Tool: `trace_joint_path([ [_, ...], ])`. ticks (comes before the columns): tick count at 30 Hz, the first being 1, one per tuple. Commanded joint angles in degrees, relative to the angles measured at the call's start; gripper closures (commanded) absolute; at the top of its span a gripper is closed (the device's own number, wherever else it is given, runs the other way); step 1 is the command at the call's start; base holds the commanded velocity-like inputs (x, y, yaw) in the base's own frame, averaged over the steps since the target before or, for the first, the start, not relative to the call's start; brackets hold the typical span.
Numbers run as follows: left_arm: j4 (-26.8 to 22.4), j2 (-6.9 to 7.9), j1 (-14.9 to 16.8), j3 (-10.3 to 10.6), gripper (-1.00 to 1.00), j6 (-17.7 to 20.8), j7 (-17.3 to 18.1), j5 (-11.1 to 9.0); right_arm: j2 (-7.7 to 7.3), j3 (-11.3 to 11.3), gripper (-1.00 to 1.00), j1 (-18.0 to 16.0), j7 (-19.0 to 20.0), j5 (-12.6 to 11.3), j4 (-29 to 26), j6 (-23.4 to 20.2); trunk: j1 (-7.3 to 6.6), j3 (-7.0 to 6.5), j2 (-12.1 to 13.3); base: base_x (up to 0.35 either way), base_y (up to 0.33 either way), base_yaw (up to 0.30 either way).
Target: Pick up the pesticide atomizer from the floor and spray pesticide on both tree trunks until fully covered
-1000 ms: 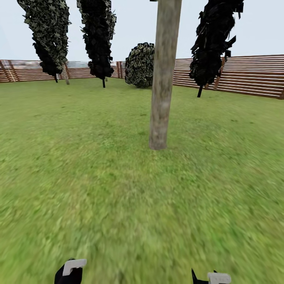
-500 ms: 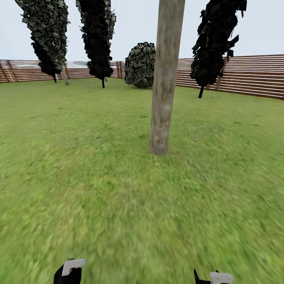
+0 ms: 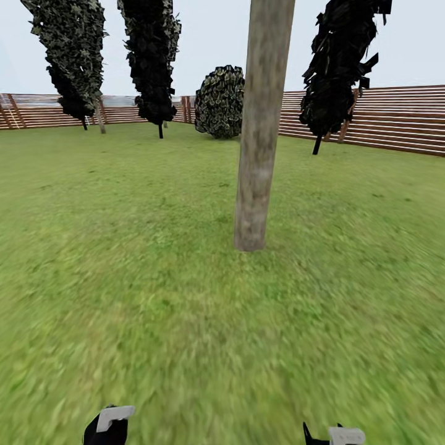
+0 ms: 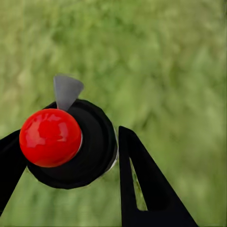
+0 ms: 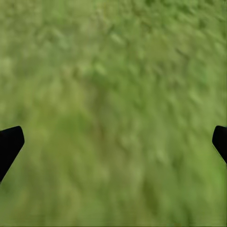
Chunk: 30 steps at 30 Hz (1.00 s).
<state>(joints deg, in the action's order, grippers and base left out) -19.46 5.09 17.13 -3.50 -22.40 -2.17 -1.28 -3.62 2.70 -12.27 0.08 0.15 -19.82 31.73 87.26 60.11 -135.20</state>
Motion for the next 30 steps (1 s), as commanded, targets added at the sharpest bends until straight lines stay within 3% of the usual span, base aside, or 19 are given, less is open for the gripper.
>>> trace_joint_path([
  [1,0.0,0.02,0.0,0.0,1.00,-0.2,0.0,-0.1,0.01,0.1,-1.00,0.0,0.0,0.0,0.0,0.2,0.02,0.05,0.0,0.340,-0.070,-0.035],
  [12,0.0,0.14,0.0,0.0,1.00,-0.1,-0.1,0.0,0.01,0.0,-1.00,0.0,0.0,0.0,0.0,0.2,0.02,0.05,0.0,0.340,-0.074,-0.201],
  [30,0.0,0.16,0.0,0.0,1.00,-0.1,-0.2,0.0,0.28,0.1,-1.00,0.0,-0.2,-0.1,0.0,0.2,0.02,0.05,0.0,0.339,-0.080,-0.008],
])
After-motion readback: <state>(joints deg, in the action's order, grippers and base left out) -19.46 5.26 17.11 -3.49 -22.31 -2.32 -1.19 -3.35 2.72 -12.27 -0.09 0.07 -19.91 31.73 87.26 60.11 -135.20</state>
